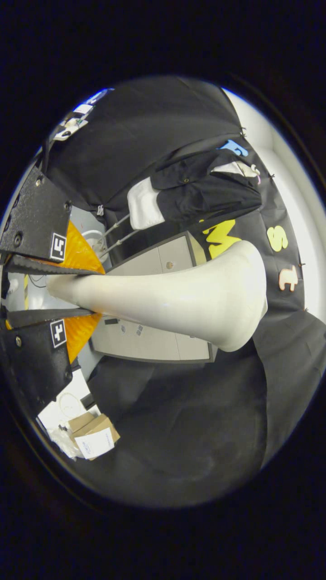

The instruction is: Iron the clothes twice with a garment steamer, once on the left side and once on the right side.

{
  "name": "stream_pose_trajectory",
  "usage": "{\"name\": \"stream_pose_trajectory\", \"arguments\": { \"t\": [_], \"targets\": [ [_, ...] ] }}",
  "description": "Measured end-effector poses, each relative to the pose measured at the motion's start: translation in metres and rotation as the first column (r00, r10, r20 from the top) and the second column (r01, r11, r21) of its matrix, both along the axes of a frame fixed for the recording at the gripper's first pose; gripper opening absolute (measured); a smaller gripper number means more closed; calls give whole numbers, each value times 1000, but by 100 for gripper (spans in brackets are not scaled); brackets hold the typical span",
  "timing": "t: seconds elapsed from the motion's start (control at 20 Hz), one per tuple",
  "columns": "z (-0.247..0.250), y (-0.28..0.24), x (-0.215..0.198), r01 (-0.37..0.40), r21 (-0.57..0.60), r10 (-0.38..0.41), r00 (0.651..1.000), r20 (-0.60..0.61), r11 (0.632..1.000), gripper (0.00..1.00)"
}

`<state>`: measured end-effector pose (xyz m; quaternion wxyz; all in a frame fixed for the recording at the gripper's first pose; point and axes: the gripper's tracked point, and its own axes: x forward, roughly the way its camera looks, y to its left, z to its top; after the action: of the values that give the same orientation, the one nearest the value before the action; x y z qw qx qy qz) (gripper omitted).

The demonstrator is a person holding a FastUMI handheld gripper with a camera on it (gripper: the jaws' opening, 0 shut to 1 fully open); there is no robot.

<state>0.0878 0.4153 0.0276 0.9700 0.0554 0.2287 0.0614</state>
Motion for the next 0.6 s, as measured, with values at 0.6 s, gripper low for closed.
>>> {"name": "stream_pose_trajectory", "arguments": {
  "t": [0.6],
  "targets": [
    [1,5,-20,6,-18,-6,1000,5,1000,34]
  ]
}}
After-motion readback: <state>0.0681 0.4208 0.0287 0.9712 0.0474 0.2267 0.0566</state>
